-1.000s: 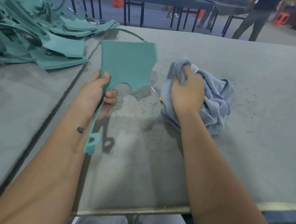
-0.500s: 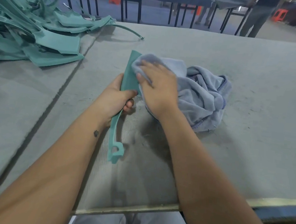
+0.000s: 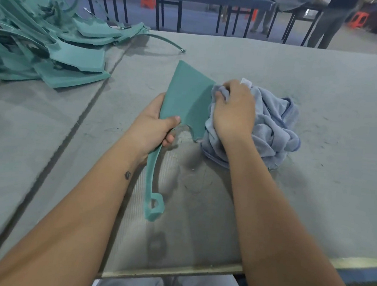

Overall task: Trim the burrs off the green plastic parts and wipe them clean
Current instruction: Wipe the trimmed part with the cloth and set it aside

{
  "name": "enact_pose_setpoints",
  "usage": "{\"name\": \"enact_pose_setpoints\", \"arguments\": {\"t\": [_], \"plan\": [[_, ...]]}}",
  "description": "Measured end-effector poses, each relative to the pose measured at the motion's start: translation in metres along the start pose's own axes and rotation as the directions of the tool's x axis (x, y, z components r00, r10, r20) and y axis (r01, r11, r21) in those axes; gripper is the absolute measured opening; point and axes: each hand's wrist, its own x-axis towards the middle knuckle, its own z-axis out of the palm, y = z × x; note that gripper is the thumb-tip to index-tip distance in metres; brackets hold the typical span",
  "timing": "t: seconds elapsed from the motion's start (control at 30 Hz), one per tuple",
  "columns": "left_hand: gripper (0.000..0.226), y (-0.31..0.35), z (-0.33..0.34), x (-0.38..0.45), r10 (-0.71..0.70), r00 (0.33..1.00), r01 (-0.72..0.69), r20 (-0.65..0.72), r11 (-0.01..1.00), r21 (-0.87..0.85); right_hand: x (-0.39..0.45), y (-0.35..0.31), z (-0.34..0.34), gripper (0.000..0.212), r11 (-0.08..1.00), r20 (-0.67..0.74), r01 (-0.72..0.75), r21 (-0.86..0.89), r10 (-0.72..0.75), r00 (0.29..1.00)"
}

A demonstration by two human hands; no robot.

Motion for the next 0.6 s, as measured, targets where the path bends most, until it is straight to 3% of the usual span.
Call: {"name": "enact_pose_setpoints", "arguments": {"t": [0.1,0.2,0.27,0.33,0.47,0.6], "plan": [[0.031,-0.001,0.002,-0.002,0.036,0.999,-0.035,-0.008,0.999,0.026,-0.004,-0.013,0.003,0.012,0.989,-0.118,0.099,0.114,-0.085,0.989],[0.03,-0.001,0.002,-0.003,0.046,0.999,-0.046,-0.006,0.999,0.026,-0.012,-0.034,0.005,0.011,0.905,-0.084,0.223,0.362,-0.207,0.975],[0.03,-0.001,0.002,-0.004,0.044,0.999,-0.044,-0.004,0.999,0.02,-0.016,-0.039,0.008,0.021,0.873,-0.031,0.327,0.362,-0.339,0.94],[0.029,-0.001,0.003,-0.005,0.048,0.999,-0.049,0.006,0.999,0.015,-0.014,-0.039,0.01,0.032,0.892,0.014,0.374,0.254,-0.39,0.921],[0.028,0.0,0.004,-0.006,0.066,0.998,-0.067,0.016,0.997,0.043,0.0,-0.019,0.006,0.028,0.959,0.001,0.282,-0.009,-0.282,0.959],[0.03,0.001,0.004,-0.005,0.071,0.997,-0.072,0.013,0.994,0.078,0.006,0.004,0.0,0.031,0.999,0.012,0.029,-0.039,-0.029,1.0]]}}
